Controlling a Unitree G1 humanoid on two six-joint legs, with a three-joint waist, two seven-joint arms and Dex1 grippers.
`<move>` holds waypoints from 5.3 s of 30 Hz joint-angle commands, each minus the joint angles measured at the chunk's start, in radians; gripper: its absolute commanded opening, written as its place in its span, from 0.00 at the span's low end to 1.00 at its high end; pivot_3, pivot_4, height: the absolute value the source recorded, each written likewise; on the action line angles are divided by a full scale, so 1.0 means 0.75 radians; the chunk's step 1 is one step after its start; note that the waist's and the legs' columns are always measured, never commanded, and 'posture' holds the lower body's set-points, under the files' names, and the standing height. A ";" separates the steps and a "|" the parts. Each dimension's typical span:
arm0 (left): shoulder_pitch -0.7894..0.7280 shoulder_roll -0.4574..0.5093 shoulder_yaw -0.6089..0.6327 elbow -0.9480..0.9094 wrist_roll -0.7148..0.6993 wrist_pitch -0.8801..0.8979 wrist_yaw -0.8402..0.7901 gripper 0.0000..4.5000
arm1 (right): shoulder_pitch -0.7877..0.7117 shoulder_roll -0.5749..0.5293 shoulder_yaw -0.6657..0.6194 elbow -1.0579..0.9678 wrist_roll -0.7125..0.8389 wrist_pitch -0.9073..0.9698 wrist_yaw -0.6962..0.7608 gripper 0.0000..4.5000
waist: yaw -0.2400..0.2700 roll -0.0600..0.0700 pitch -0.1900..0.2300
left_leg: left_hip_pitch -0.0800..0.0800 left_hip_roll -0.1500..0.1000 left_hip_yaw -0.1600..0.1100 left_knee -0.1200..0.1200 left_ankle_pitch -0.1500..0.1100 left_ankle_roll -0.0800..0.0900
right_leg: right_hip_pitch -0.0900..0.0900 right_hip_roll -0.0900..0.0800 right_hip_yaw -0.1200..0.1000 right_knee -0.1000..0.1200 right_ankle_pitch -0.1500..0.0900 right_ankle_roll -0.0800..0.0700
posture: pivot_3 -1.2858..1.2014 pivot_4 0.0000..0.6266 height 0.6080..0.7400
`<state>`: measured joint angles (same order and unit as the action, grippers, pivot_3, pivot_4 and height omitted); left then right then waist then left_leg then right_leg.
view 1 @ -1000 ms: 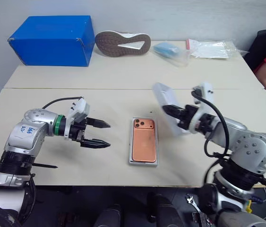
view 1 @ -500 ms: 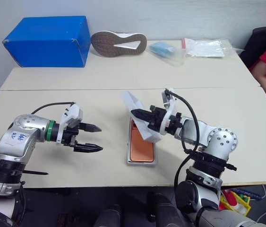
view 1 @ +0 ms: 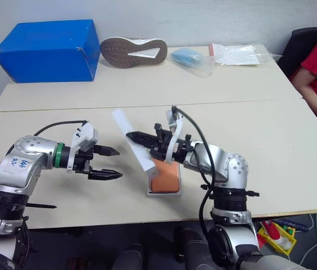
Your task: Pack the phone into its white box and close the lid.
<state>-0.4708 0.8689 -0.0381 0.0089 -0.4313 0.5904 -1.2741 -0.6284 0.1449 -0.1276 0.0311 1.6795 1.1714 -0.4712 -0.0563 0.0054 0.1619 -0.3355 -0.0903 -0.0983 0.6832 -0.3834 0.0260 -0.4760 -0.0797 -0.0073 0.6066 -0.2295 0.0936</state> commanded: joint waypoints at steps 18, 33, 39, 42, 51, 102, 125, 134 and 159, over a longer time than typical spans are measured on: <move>-0.030 0.021 0.035 0.060 0.019 -0.064 -0.005 1.00 | 0.132 0.027 0.173 0.078 -0.094 -0.241 0.164 0.00 | 0.004 0.000 -0.001 | 0.000 0.000 0.000 0.000 0.000 0.000 | 0.000 0.000 0.000 0.000 0.000 0.000 | 0.52 0.24 1.00; -0.038 0.032 0.041 0.116 0.037 -0.087 -0.005 1.00 | 0.071 0.110 0.238 0.135 -0.161 -0.284 0.217 0.00 | -0.001 0.000 -0.001 | 0.000 0.000 0.000 0.000 0.000 0.000 | -0.001 0.000 0.000 0.000 0.000 0.000 | 0.52 0.24 1.00; -0.017 0.024 0.043 0.099 0.030 -0.085 0.003 1.00 | 0.205 -0.023 0.212 0.012 -0.194 -0.258 0.205 0.00 | 0.008 -0.001 -0.002 | 0.000 -0.001 0.000 0.000 0.000 0.000 | 0.000 0.000 0.000 0.001 0.000 0.000 | 0.52 0.24 1.00; -0.003 0.018 0.035 0.093 0.032 -0.096 0.001 1.00 | 0.279 -0.074 0.170 -0.091 -0.135 -0.246 0.148 0.00 | 0.017 -0.001 -0.002 | 0.000 -0.001 0.000 0.001 -0.001 0.001 | 0.000 -0.001 0.000 0.001 0.000 0.000 | 0.52 0.24 1.00; -0.073 -0.055 -0.017 0.176 0.054 -0.118 -0.001 1.00 | 0.384 -0.212 0.133 -0.242 -0.126 -0.271 0.155 0.00 | 0.043 -0.002 -0.003 | 0.000 0.000 0.000 0.001 0.000 0.001 | 0.002 0.000 0.000 -0.002 0.000 0.000 | 0.52 0.24 1.00; -0.201 -0.421 -0.185 0.152 0.101 -0.101 0.048 0.00 | 0.372 -0.807 0.221 -0.565 -0.332 -0.226 0.604 0.67 | 0.106 -0.005 -0.005 | 0.001 0.001 -0.002 0.004 -0.002 0.005 | 0.015 0.000 -0.003 -0.020 0.002 0.004 | 0.52 0.24 1.00; -0.163 -0.394 -0.135 0.111 0.079 -0.068 0.067 0.00 | 0.162 -0.548 0.152 -0.314 -0.070 -0.255 0.338 0.04 | 0.080 -0.005 -0.005 | 0.001 0.001 -0.003 0.004 -0.001 0.005 | 0.015 0.000 -0.004 -0.019 0.002 0.004 | 0.52 0.24 1.00; -0.163 -0.401 -0.126 0.133 0.095 -0.080 0.076 0.00 | 0.116 -0.530 0.177 -0.240 -0.318 -0.232 0.386 0.02 | 0.072 -0.005 -0.005 | 0.001 0.001 -0.002 0.004 -0.001 0.005 | 0.015 0.000 -0.004 -0.019 0.002 0.004 | 0.52 0.24 1.00; -0.225 -0.486 -0.230 0.255 0.168 -0.174 0.064 0.00 | 0.257 -1.039 -0.003 -0.585 -0.109 -0.066 0.477 0.47 | 0.080 -0.004 -0.004 | 0.000 0.001 -0.002 0.004 -0.002 0.005 | 0.015 -0.001 -0.004 -0.021 0.002 0.004 | 0.52 0.24 1.00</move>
<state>-0.6242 0.5088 -0.2087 0.2115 -0.3078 0.4764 -1.2159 -0.4441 -0.5930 -0.0917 -0.3304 1.6000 1.1100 -0.1903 0.0034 0.0026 0.1589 -0.3357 -0.0896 -0.1001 0.6859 -0.3848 0.0301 -0.4647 -0.0802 -0.0100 0.5910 -0.2277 0.0963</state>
